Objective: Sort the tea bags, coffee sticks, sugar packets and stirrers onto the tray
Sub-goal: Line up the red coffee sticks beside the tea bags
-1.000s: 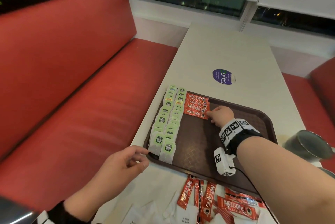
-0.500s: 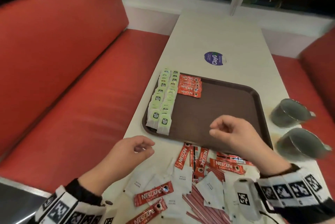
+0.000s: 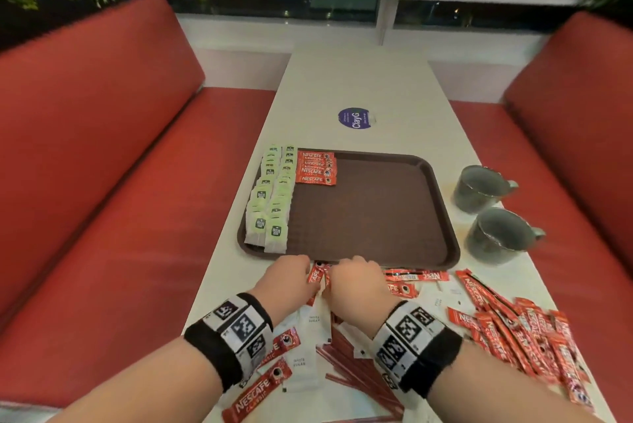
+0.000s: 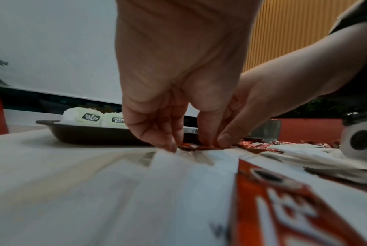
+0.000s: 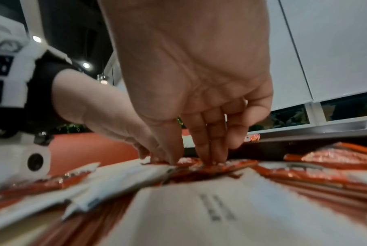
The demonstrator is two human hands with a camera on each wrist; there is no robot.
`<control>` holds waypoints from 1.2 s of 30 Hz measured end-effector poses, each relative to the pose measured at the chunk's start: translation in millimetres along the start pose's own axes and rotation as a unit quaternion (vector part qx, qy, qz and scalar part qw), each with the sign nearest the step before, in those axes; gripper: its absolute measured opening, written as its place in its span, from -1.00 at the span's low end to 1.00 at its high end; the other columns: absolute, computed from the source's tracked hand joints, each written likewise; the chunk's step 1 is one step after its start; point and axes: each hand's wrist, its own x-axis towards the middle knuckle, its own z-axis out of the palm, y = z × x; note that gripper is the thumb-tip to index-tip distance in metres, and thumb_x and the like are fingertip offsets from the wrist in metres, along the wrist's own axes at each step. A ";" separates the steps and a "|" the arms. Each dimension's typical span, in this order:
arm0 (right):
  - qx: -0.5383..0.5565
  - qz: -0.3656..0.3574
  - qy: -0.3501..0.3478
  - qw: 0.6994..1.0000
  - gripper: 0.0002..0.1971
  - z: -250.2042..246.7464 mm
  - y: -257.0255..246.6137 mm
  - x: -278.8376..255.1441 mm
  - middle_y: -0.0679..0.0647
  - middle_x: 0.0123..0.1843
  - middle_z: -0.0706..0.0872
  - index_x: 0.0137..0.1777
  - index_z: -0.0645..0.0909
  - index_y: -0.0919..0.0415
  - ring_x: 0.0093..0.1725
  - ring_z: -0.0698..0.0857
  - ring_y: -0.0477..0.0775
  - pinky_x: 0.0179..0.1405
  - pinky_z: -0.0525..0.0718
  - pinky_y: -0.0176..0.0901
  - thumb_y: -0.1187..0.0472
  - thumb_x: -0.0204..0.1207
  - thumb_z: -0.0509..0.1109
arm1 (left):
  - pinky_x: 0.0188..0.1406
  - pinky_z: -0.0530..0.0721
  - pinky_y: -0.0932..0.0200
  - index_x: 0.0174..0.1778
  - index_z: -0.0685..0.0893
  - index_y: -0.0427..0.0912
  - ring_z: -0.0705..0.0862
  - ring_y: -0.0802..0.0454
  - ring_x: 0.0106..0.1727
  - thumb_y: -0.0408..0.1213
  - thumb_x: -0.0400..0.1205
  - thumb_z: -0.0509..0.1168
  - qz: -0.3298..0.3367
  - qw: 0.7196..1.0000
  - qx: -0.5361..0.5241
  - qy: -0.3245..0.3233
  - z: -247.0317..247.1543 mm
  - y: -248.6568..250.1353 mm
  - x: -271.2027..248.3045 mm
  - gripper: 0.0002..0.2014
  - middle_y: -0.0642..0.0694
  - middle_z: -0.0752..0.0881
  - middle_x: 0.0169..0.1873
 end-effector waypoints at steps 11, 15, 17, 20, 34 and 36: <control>0.002 0.082 -0.032 0.996 -0.81 -0.6 -5.2 7.3 0.05 0.06 0.70 0.03 0.63 0.10 0.13 0.63 0.15 0.12 0.44 0.01 0.22 0.52 0.21 | -0.28 0.55 0.21 -0.05 0.50 0.02 0.64 0.05 -0.19 -0.29 0.47 0.41 -0.046 0.994 -0.096 0.001 3.0 -6.2 -1.0 -0.75 0.03 0.63 -0.27; 0.010 0.091 -0.053 0.994 -0.82 -3.8 -7.4 7.0 0.05 0.06 0.68 0.05 0.61 0.10 0.14 0.61 0.15 0.14 0.44 0.02 0.18 0.53 0.21 | -0.36 0.59 0.27 -0.10 0.55 0.05 0.65 0.09 -0.27 -0.32 0.49 0.39 -0.064 0.988 -0.143 -0.006 -3.7 -9.6 -7.2 -0.80 0.01 0.65 -0.22; 0.035 0.099 -0.052 0.993 -0.83 -3.6 -6.9 6.3 0.06 0.06 0.68 0.03 0.59 0.11 0.13 0.62 0.15 0.07 0.48 -0.02 0.19 0.52 0.21 | -0.35 0.60 0.25 -0.13 0.56 0.05 0.64 0.10 -0.30 -0.33 0.51 0.38 -0.060 0.985 -0.159 -0.004 -7.9 -11.1 -11.3 -0.82 0.00 0.66 -0.24; 0.088 0.118 -0.048 0.988 -0.91 -3.5 -4.0 5.5 0.04 0.01 0.70 -0.02 0.50 0.12 0.02 0.69 0.12 -0.12 0.51 -0.12 0.24 0.52 0.22 | -0.28 0.64 0.17 -0.13 0.57 0.03 0.62 0.08 -0.35 -0.31 0.53 0.37 -0.054 0.980 -0.192 -0.002 -14.1 -14.1 -20.0 -0.85 0.02 0.65 -0.35; 0.084 0.134 -0.113 0.981 -0.89 -9.9 -6.6 8.5 -0.02 -0.33 0.54 -0.19 0.53 0.15 -0.19 0.63 0.09 -0.17 0.60 -0.15 0.24 0.53 0.19 | -0.21 0.65 0.13 -0.21 0.60 0.07 0.64 0.09 -0.30 -0.29 0.55 0.38 -0.041 0.969 -0.238 0.046 -19.0 -24.7 -40.3 -0.86 -0.01 0.70 -0.34; 0.079 0.135 -0.102 0.982 -0.83 -12.6 -5.0 6.9 -0.04 -0.35 0.52 -0.31 0.47 0.12 -0.20 0.61 0.08 -0.10 0.59 -0.13 0.24 0.52 0.20 | -0.20 0.67 0.08 -0.22 0.61 0.08 0.65 0.06 -0.28 -0.29 0.55 0.38 -0.044 0.968 -0.243 0.053 -18.6 -26.8 -43.3 -0.85 -0.02 0.68 -0.34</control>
